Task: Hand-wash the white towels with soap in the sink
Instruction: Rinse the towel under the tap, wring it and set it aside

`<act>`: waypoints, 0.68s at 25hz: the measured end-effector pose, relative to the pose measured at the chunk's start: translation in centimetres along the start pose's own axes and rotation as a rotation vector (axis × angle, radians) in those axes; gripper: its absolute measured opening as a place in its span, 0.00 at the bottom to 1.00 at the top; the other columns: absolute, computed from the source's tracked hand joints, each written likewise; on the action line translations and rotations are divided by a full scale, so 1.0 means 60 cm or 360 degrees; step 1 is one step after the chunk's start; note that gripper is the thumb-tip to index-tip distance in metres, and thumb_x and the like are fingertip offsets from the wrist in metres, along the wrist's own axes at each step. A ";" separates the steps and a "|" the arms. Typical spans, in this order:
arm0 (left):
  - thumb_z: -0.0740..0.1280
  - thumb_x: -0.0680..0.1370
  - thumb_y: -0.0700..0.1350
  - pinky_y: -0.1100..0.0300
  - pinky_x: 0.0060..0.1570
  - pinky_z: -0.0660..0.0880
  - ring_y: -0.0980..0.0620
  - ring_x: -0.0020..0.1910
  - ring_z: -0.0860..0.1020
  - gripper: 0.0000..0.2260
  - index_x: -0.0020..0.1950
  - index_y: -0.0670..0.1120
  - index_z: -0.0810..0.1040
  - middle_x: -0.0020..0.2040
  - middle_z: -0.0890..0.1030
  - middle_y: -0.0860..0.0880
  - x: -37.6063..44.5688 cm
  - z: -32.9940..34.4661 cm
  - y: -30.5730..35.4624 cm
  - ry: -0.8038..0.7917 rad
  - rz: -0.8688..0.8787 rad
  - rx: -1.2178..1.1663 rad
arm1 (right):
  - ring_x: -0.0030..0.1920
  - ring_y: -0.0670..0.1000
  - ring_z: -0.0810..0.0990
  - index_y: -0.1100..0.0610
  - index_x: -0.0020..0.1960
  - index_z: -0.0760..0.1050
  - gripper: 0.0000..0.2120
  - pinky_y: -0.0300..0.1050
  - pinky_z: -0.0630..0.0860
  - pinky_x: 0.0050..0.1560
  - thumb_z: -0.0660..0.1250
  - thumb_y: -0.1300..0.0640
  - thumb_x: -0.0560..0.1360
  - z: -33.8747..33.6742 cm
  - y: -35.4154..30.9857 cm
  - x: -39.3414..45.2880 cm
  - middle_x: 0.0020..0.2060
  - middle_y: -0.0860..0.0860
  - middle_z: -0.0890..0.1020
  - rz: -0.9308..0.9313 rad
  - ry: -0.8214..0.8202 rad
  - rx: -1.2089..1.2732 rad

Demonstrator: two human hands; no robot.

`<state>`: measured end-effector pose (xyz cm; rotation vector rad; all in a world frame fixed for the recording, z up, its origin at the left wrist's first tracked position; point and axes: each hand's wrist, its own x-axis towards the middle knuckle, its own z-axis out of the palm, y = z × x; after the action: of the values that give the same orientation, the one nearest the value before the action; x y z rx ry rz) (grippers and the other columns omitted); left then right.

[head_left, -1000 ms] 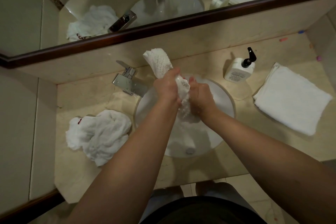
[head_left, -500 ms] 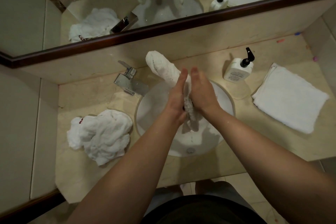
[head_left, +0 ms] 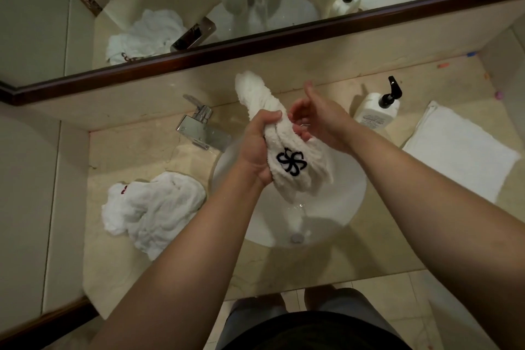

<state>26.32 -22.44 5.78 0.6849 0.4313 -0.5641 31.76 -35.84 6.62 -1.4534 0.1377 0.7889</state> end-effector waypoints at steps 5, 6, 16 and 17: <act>0.66 0.70 0.48 0.52 0.49 0.77 0.48 0.37 0.79 0.08 0.41 0.43 0.77 0.34 0.79 0.46 0.008 0.016 0.012 0.0121 0.0162 -0.0232 | 0.28 0.47 0.75 0.56 0.35 0.79 0.40 0.40 0.74 0.34 0.47 0.24 0.74 0.006 0.010 0.019 0.27 0.48 0.75 0.0413 -0.0462 0.0201; 0.65 0.72 0.48 0.51 0.52 0.76 0.48 0.40 0.80 0.09 0.41 0.43 0.79 0.37 0.81 0.45 0.011 0.012 0.016 0.0162 0.0191 -0.0222 | 0.38 0.52 0.82 0.57 0.43 0.83 0.40 0.47 0.78 0.42 0.49 0.24 0.73 0.001 0.025 0.024 0.35 0.53 0.82 0.0403 -0.0539 0.0245; 0.79 0.70 0.41 0.55 0.44 0.83 0.51 0.39 0.85 0.11 0.46 0.40 0.80 0.40 0.84 0.48 0.040 -0.001 0.018 0.1116 0.0504 0.0438 | 0.46 0.49 0.85 0.54 0.57 0.78 0.15 0.37 0.79 0.43 0.72 0.51 0.73 0.005 0.028 -0.018 0.45 0.50 0.86 0.0182 -0.0472 -0.0344; 0.79 0.70 0.44 0.54 0.47 0.83 0.50 0.41 0.85 0.14 0.49 0.40 0.79 0.43 0.85 0.47 0.037 0.004 0.019 0.1135 0.0453 0.0536 | 0.47 0.50 0.85 0.54 0.59 0.78 0.17 0.38 0.79 0.44 0.75 0.54 0.72 0.009 0.029 -0.021 0.47 0.50 0.86 0.0163 -0.0417 -0.0351</act>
<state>28.79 -22.65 5.27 1.2544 0.8949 -0.1011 29.62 -35.97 5.94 -1.5431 -0.0775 1.0981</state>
